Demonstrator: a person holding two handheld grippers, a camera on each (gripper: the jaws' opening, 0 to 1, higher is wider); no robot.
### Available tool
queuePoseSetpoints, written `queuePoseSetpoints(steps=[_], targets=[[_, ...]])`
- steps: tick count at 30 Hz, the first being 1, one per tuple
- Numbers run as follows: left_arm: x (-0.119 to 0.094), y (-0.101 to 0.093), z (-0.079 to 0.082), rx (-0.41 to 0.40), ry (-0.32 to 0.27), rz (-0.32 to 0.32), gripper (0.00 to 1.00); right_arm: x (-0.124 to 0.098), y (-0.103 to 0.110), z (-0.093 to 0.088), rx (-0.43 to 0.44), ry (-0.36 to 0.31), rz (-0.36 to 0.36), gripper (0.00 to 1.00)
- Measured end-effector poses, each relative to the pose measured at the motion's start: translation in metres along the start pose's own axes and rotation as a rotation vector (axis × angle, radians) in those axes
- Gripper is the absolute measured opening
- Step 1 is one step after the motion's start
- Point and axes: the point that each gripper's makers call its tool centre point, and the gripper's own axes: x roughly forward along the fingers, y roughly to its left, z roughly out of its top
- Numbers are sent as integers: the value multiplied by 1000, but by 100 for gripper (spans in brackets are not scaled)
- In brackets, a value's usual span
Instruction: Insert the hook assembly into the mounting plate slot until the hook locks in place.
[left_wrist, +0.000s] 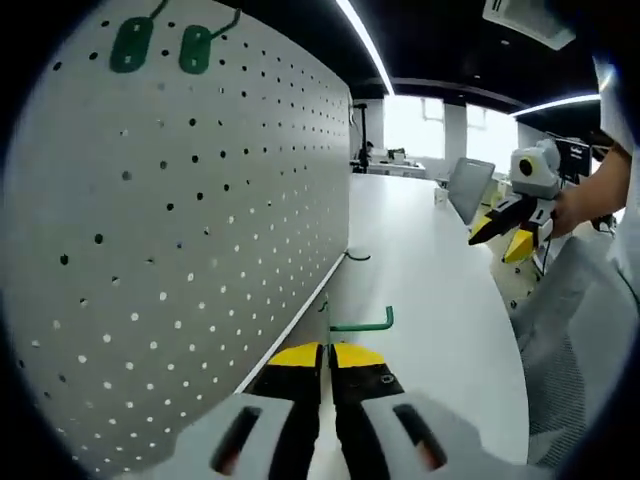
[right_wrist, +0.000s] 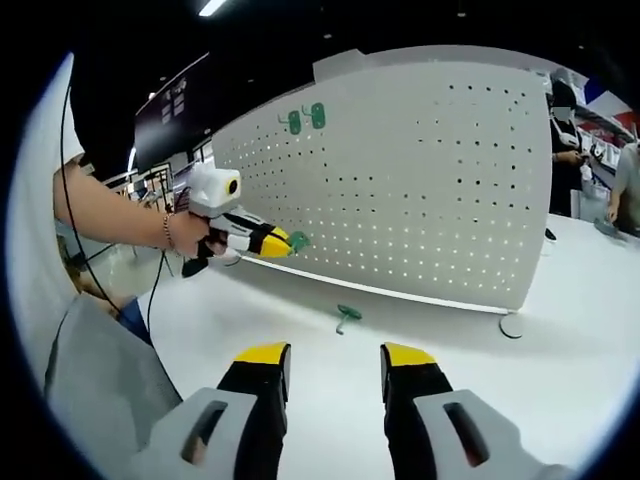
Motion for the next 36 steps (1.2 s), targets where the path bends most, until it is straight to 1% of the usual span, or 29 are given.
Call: queuePoseSetpoints(steps=[10,13,16,18,19,22,25,28,31,36], targets=[[-19,-2,17,-21,-90,32,3,0,6,11,1,-29,10,35],[-27,-6,27,-27,-140,44,3,1,7,15,11,-48,14,36],[-33,-10,32,-30,-161,48,3,2,9,16,17,-54,18,37],[-38,-12,36,-38,-189,58,3,2,10,16,14,-51,22,39],[-39,-13,36,-40,-192,62,3,3,11,15,14,-46,23,41],[-47,-15,40,-47,-220,80,3,4,11,11,11,-21,24,47],[-54,-17,45,-48,-241,93,3,4,12,10,0,-13,26,50],[-62,-18,51,-56,-269,106,3,4,14,9,8,-6,35,53],[-69,-21,58,-70,-297,111,3,5,15,7,2,1,38,54],[-84,-24,71,-94,-358,140,3,6,17,6,6,2,44,54]])
